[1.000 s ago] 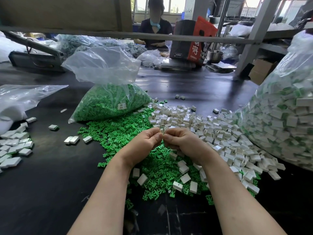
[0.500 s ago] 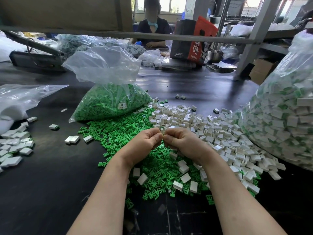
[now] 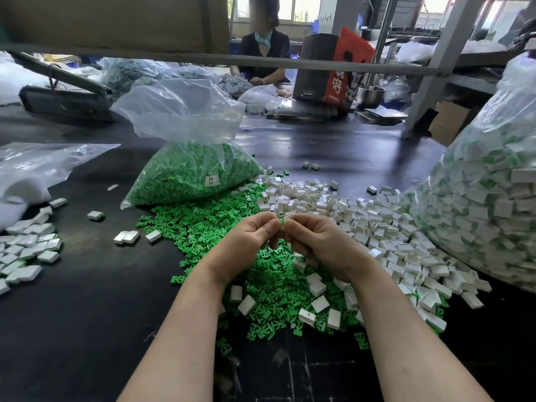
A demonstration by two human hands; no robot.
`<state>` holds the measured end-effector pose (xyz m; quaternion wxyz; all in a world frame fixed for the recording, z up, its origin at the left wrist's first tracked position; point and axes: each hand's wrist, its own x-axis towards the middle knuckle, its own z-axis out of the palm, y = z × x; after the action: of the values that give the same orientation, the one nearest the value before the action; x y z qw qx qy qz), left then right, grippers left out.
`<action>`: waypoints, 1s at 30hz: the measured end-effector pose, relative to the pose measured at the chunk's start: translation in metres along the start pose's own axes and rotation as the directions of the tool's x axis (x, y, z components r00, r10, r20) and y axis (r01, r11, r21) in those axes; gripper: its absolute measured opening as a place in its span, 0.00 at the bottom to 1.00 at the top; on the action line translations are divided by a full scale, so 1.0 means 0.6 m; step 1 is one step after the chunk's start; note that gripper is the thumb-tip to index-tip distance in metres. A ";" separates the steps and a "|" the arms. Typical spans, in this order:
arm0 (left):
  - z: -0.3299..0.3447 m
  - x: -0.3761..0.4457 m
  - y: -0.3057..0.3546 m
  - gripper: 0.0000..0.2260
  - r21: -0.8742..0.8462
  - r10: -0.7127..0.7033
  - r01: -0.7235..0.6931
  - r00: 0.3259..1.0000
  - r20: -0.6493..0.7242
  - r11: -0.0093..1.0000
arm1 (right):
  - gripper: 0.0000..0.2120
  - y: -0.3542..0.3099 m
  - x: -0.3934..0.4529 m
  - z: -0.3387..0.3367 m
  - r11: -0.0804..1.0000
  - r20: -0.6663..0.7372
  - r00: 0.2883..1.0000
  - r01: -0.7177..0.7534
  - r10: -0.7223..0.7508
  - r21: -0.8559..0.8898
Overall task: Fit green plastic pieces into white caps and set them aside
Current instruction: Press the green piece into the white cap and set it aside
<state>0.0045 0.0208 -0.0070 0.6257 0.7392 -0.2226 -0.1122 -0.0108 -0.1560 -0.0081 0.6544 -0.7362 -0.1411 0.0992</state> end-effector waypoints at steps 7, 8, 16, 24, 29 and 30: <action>-0.010 -0.003 0.002 0.07 0.031 -0.009 0.010 0.999 -0.036 0.999 | 0.13 0.003 -0.003 -0.004 0.999 0.005 1.000 0.030 -0.030 0.043; -0.010 -0.002 0.002 0.07 0.013 -0.002 0.002 0.999 -0.047 1.000 | 0.13 0.003 -0.004 -0.004 0.999 0.009 1.000 0.027 -0.027 0.047; -0.009 -0.004 0.007 0.02 -0.040 0.013 -0.018 0.994 -0.108 0.999 | 0.14 0.001 -0.003 -0.003 0.993 0.011 1.000 -0.012 0.011 0.119; 0.003 -0.005 0.017 0.02 -0.090 0.031 -0.047 0.986 -0.163 0.995 | 0.26 0.004 -0.002 -0.004 0.981 -0.007 0.999 -0.040 0.042 0.189; 0.008 -0.004 0.018 0.03 -0.141 0.030 -0.059 0.979 -0.202 0.988 | 0.23 0.004 0.000 -0.004 0.965 -0.005 0.999 -0.037 0.040 0.260; 0.008 -0.004 0.019 0.03 -0.148 0.031 -0.064 0.977 -0.211 0.987 | 0.24 0.004 0.000 -0.004 0.964 0.002 0.999 -0.047 0.048 0.260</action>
<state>-0.0018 0.0161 0.0028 0.7032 0.6908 -0.1642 -0.0359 -0.0097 -0.1585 -0.0101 0.7429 -0.6475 -0.1077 0.1310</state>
